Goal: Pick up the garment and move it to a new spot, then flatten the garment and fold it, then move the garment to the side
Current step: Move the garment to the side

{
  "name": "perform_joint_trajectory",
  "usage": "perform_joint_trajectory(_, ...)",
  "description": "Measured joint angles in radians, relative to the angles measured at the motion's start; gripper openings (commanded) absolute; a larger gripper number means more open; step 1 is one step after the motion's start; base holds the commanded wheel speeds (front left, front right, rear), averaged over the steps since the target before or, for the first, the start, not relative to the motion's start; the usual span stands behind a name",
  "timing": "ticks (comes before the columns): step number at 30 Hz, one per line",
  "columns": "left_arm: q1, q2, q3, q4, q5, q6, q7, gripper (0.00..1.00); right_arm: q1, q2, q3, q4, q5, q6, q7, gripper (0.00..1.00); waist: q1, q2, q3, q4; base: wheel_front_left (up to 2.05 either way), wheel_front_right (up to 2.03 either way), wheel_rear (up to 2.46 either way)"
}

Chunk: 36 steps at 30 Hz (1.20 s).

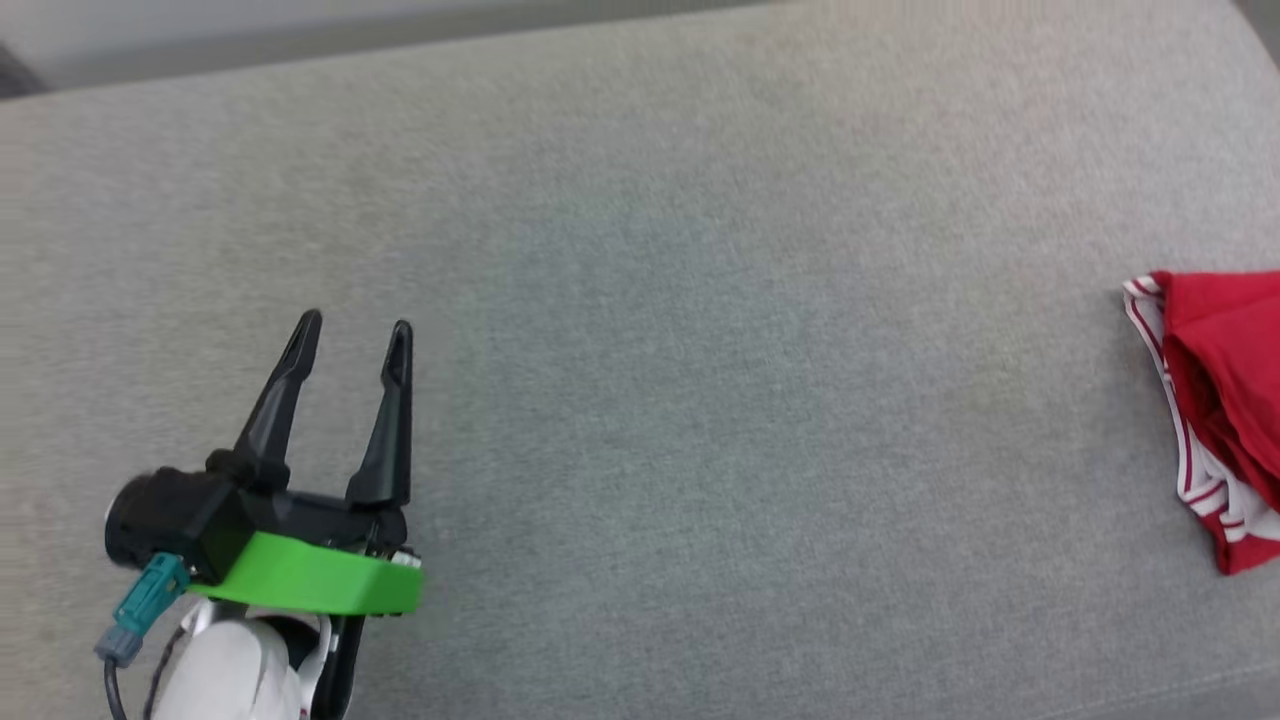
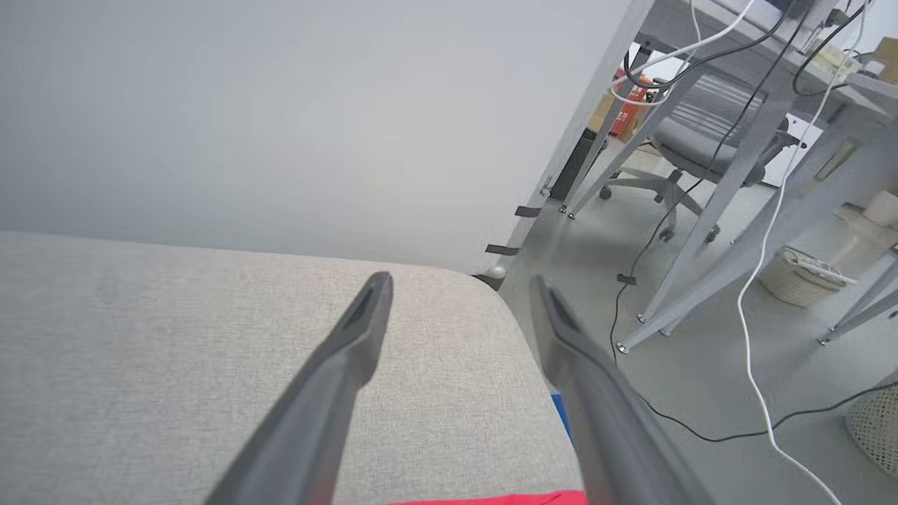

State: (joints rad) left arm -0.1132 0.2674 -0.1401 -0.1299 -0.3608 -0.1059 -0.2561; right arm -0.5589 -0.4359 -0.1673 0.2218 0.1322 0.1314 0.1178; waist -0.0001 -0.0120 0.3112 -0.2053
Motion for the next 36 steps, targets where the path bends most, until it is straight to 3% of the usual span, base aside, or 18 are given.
perform_joint_trajectory(5, 0.037, -0.037, 0.035, 0.052, -0.005, -0.007, 0.0, 1.0, 0.128, 0.102, 0.048, -0.177, 0.076, 0.0, -0.041, 1.0, 0.0, 0.0, -0.071, 0.044, 0.0, 0.0, 0.0)
perform_joint_trajectory(12, 0.063, -0.08, 0.075, 0.094, 0.022, -0.013, 0.0, 1.0, 0.284, 0.244, 0.104, -0.3, 0.092, 0.0, -0.14, 1.0, 0.0, 0.0, -0.134, 0.112, 0.0, 0.0, 0.0)
perform_joint_trajectory(24, 0.075, -0.136, 0.114, 0.168, 0.084, -0.018, 0.0, 1.0, 0.447, 0.357, 0.208, -0.221, 0.067, 0.0, -0.307, 1.0, 0.0, 0.0, -0.187, 0.179, 0.0, 0.0, 0.0)
perform_joint_trajectory(36, 0.077, -0.15, 0.125, 0.188, 0.131, -0.019, 0.0, 1.0, 0.465, 0.383, 0.213, -0.157, 0.012, 0.0, -0.358, 1.0, 0.0, 0.0, -0.192, 0.179, 0.0, 0.0, 0.0)
